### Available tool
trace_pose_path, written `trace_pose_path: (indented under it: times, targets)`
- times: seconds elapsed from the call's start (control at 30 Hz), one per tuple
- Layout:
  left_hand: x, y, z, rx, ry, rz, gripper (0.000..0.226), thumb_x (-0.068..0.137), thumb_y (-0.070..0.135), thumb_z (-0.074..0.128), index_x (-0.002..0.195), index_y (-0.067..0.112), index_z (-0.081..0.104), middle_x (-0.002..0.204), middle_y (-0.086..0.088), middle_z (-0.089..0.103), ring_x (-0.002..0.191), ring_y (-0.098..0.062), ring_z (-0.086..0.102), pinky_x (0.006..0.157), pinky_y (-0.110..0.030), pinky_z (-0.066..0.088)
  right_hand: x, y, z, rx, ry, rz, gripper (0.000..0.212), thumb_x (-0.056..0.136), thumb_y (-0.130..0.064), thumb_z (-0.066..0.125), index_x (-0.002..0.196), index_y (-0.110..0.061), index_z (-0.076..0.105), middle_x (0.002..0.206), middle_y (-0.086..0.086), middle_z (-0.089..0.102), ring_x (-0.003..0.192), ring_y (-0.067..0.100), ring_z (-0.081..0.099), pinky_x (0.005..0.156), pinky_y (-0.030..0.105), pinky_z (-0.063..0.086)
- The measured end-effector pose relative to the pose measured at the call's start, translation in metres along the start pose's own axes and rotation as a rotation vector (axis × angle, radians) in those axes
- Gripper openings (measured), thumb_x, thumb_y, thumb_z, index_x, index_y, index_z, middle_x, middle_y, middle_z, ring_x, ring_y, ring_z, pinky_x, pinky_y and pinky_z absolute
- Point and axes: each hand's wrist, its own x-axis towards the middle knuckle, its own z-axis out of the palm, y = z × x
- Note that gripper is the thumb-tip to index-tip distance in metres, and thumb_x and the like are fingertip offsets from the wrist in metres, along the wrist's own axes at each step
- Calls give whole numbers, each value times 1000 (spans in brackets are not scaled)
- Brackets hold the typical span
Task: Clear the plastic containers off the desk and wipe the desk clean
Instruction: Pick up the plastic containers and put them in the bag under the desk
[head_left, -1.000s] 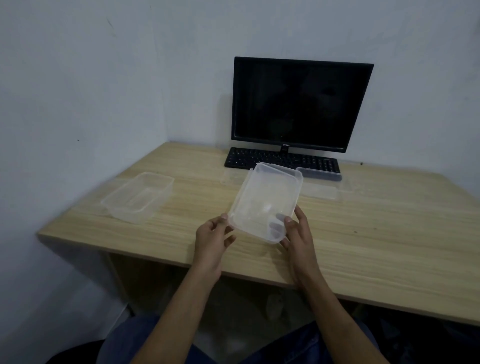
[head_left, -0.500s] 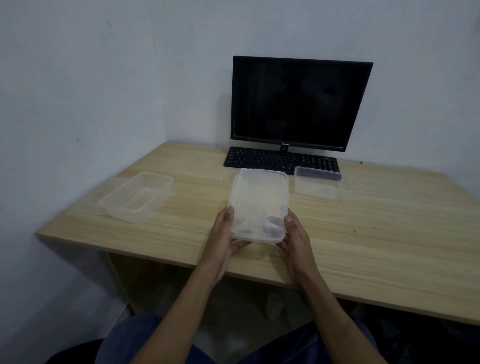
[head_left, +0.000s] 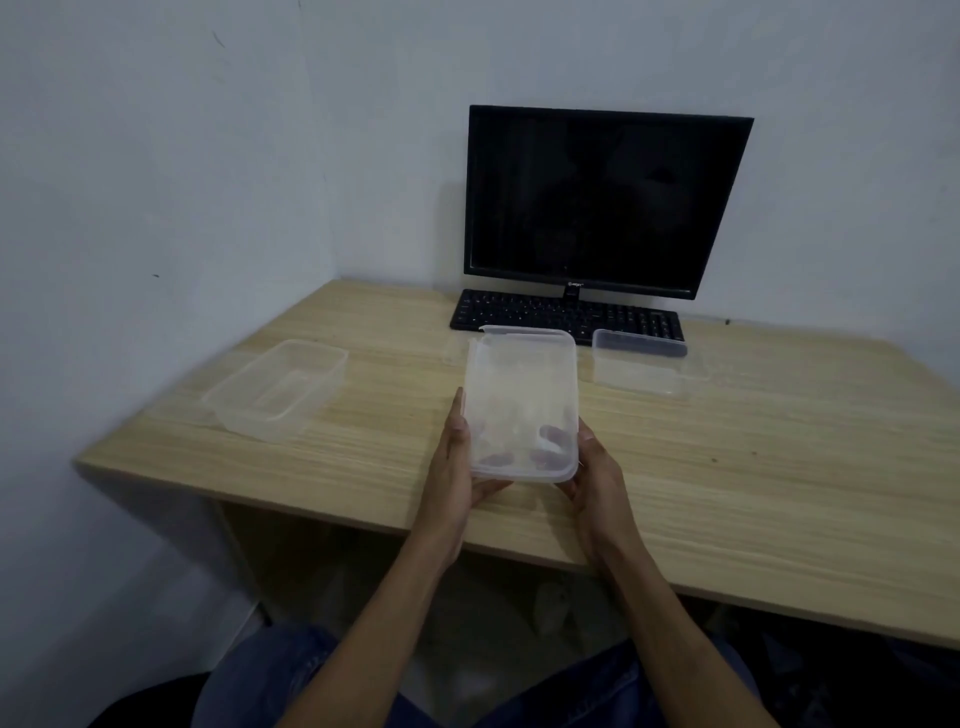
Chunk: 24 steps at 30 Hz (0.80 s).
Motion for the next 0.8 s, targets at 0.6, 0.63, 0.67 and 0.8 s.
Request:
trace_pose_path:
  times: [0.6, 0.63, 0.67, 0.8]
  targets:
    - [2, 15, -28, 62, -295, -36, 68, 85, 28, 71, 144, 37, 38, 136, 4, 56, 120, -18, 58, 95, -40, 52, -14, -13, 2, 21, -11, -93, 34, 89, -31, 42, 114, -23, 63, 109, 4, 70, 101, 21, 66, 84, 37, 55]
    - [3, 16, -32, 69, -310, -36, 74, 81, 29, 75, 144, 39, 38, 138, 4, 54, 123, -19, 56, 96, -40, 51, -13, -13, 2, 32, -12, -91, 33, 89, -29, 42, 113, -22, 64, 109, 4, 70, 101, 22, 66, 85, 38, 54]
    - [3, 17, -34, 79, -315, -34, 77, 78, 30, 77, 143, 41, 38, 139, 4, 53, 125, -20, 55, 97, -41, 50, -13, -14, 2, 47, -10, -86, 32, 89, -28, 42, 110, -22, 66, 109, 4, 70, 101, 22, 66, 86, 39, 54]
    - [2, 20, -29, 118, -276, 12, 74, 80, 27, 77, 141, 43, 40, 137, 6, 55, 123, -19, 56, 96, -45, 51, -15, -19, 2, 64, -24, -53, 32, 88, -31, 42, 111, -29, 65, 113, 1, 69, 105, 23, 65, 87, 42, 55]
